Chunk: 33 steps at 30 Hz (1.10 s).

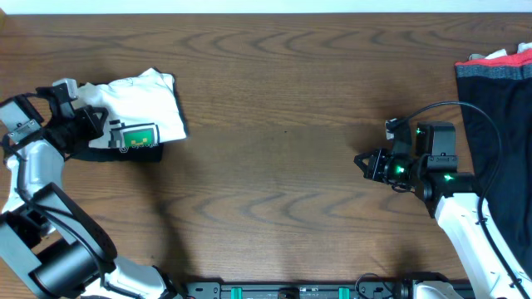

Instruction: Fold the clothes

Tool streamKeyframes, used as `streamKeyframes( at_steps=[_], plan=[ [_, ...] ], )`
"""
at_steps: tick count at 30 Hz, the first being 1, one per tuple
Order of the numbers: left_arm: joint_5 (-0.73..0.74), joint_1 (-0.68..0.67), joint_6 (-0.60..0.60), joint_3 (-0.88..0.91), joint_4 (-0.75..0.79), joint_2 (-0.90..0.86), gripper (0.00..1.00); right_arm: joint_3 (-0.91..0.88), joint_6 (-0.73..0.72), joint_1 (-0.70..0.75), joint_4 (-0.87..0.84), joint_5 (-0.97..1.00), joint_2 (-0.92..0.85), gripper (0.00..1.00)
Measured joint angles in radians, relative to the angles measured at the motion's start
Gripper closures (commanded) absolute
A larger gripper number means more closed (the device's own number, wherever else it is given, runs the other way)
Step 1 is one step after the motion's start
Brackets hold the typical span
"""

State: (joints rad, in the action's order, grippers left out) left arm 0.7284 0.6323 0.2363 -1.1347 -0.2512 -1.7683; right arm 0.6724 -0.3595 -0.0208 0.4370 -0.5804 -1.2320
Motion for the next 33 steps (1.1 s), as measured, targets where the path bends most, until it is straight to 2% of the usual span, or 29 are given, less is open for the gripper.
streamKeyframes(
  at_steps=[3,4,5,7,8,11,15,16,19,22,25,26,30,33],
  plan=[
    [-0.062,0.001,0.0,0.0,-0.002,-0.013,0.94,0.0,0.0,0.0,0.005,0.0,0.0,0.99],
    [-0.076,0.001,-0.002,0.0,0.005,-0.013,0.9,0.0,0.0,0.0,0.008,0.0,0.0,0.99],
    [-0.089,0.001,-0.005,0.0,0.014,-0.013,0.83,0.0,0.0,0.0,0.009,0.0,0.0,0.99],
    [-0.129,0.002,-0.021,0.0,0.023,-0.013,0.59,0.0,0.0,0.0,0.009,0.0,0.0,0.99],
    [-0.151,0.003,-0.029,0.0,0.022,-0.013,0.51,0.0,0.0,0.0,0.01,0.0,0.0,0.99],
    [-0.238,0.023,-0.08,0.0,0.012,-0.011,0.49,0.0,0.0,0.0,0.02,0.0,0.0,0.99],
    [-0.329,0.092,-0.186,0.0,0.0,0.021,0.38,0.0,0.0,0.0,0.031,0.0,0.0,0.99],
    [-0.343,0.116,-0.216,0.0,-0.003,0.038,0.38,0.0,0.0,0.0,0.031,0.0,0.0,0.99],
    [-0.338,0.192,-0.294,0.0,-0.009,0.101,0.44,0.0,0.0,0.0,0.031,0.0,0.0,0.99],
    [-0.246,0.232,-0.345,-0.003,-0.007,0.15,0.67,0.0,0.0,0.0,0.031,0.0,0.0,0.99],
    [-0.143,0.203,-0.366,-0.012,-0.02,0.155,0.9,0.0,0.0,0.0,0.03,0.001,0.0,0.99],
    [-0.12,0.183,-0.369,-0.013,-0.034,0.154,0.93,0.0,0.0,0.0,0.029,0.002,0.0,0.99],
    [-0.07,0.072,-0.32,-0.015,-0.111,0.131,0.94,0.0,0.0,0.0,0.029,0.005,0.0,0.99],
    [-0.117,-0.015,-0.29,-0.015,-0.122,0.079,0.94,0.0,-0.001,0.0,0.029,0.006,0.0,0.99]
  ],
)
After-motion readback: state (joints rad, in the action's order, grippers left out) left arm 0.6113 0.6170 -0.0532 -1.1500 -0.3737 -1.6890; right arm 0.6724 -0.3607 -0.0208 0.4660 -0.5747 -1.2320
